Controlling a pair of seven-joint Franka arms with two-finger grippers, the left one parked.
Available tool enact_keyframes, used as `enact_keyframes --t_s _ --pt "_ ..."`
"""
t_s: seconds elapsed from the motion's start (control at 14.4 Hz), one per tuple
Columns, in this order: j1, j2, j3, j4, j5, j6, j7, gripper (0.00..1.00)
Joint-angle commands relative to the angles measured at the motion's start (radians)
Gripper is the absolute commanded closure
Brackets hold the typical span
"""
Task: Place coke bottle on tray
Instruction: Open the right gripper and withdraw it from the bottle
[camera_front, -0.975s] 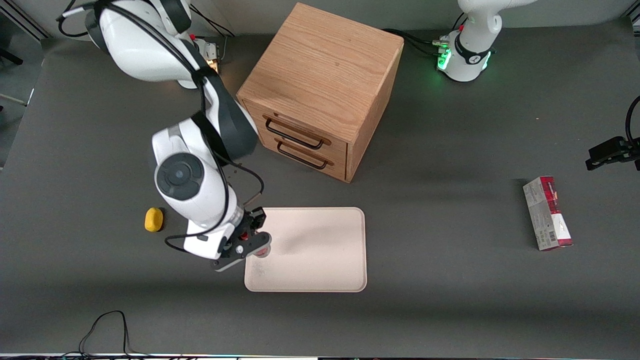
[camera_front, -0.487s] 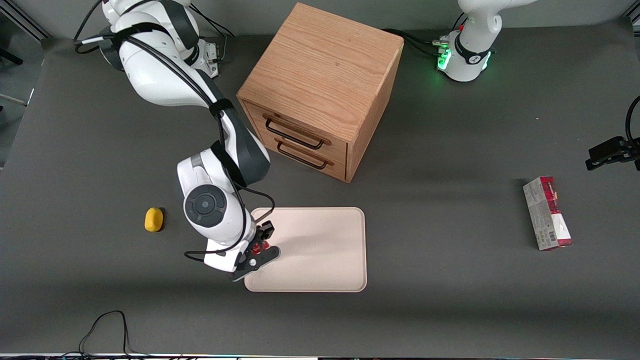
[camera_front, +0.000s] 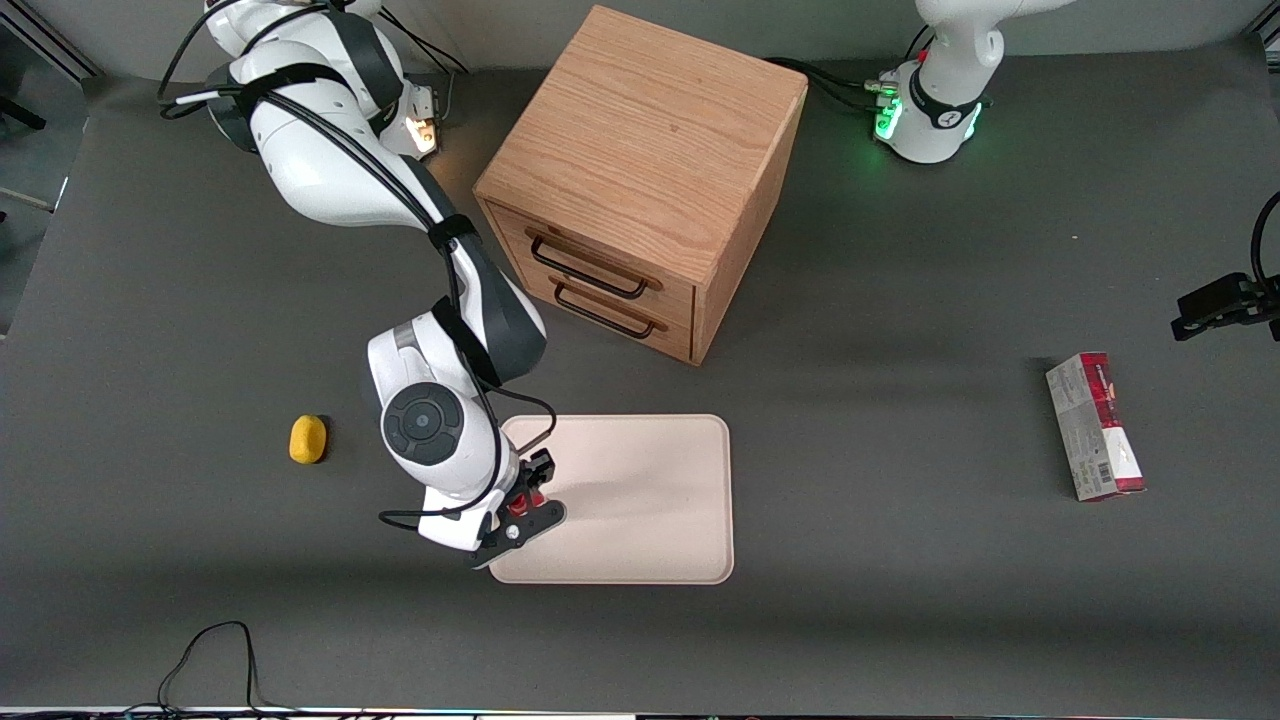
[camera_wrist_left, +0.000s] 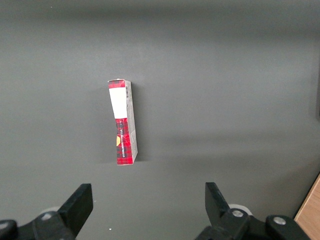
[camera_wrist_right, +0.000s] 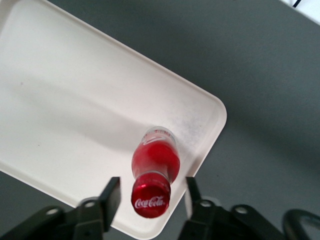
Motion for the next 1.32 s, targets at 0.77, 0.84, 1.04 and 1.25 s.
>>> enact_keyframes --t_s 0.77,0.84,1.04,1.25 --pt "-0.004 -0.486 -0.092 -0.141 -0.024 -0.578 0.155 0.00" --pt "-0.004 -0.541 -0.114 -0.201 -0.024 -0.578 0.155 0.00" --pt "-0.088 -0.736 -0.116 -0.439 -0.015 -0.485 0.158 0.00" --pt "-0.149 -0.888 -0.097 -0.635 -0.021 -0.393 0.157 0.00"
